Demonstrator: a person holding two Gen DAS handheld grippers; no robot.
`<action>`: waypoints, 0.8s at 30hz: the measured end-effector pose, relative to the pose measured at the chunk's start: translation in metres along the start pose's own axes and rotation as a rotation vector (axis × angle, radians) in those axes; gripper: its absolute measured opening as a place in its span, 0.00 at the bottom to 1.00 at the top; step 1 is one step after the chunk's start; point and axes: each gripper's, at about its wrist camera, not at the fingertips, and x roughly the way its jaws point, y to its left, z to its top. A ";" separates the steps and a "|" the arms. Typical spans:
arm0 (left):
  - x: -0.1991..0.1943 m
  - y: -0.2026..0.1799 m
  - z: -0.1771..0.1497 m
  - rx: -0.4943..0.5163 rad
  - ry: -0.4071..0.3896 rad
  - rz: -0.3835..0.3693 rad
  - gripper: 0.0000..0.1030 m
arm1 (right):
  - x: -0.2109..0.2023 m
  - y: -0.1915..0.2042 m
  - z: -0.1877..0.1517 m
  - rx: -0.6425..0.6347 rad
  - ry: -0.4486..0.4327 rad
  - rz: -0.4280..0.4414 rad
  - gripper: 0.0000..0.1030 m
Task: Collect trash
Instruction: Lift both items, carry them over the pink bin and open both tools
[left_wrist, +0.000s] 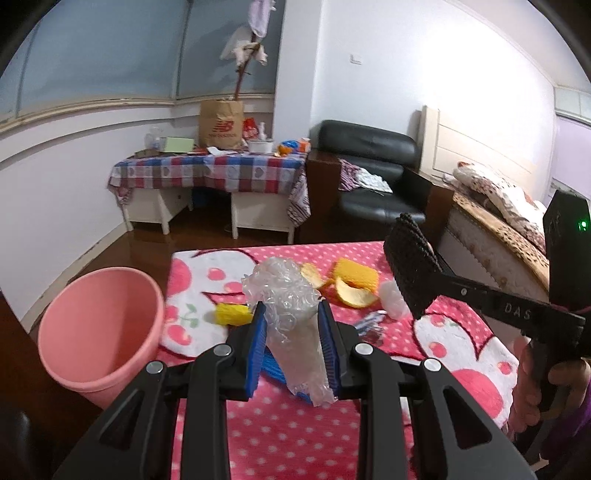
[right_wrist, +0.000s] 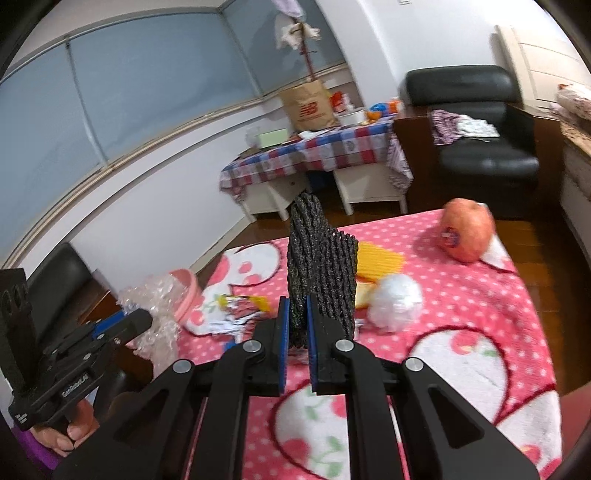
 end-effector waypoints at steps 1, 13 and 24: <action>-0.002 0.005 0.000 -0.010 -0.006 0.011 0.26 | 0.003 0.005 0.001 -0.007 0.008 0.019 0.09; -0.027 0.076 -0.004 -0.136 -0.050 0.162 0.26 | 0.059 0.079 0.015 -0.093 0.103 0.220 0.09; -0.043 0.148 -0.014 -0.237 -0.074 0.294 0.26 | 0.113 0.152 0.023 -0.202 0.167 0.329 0.09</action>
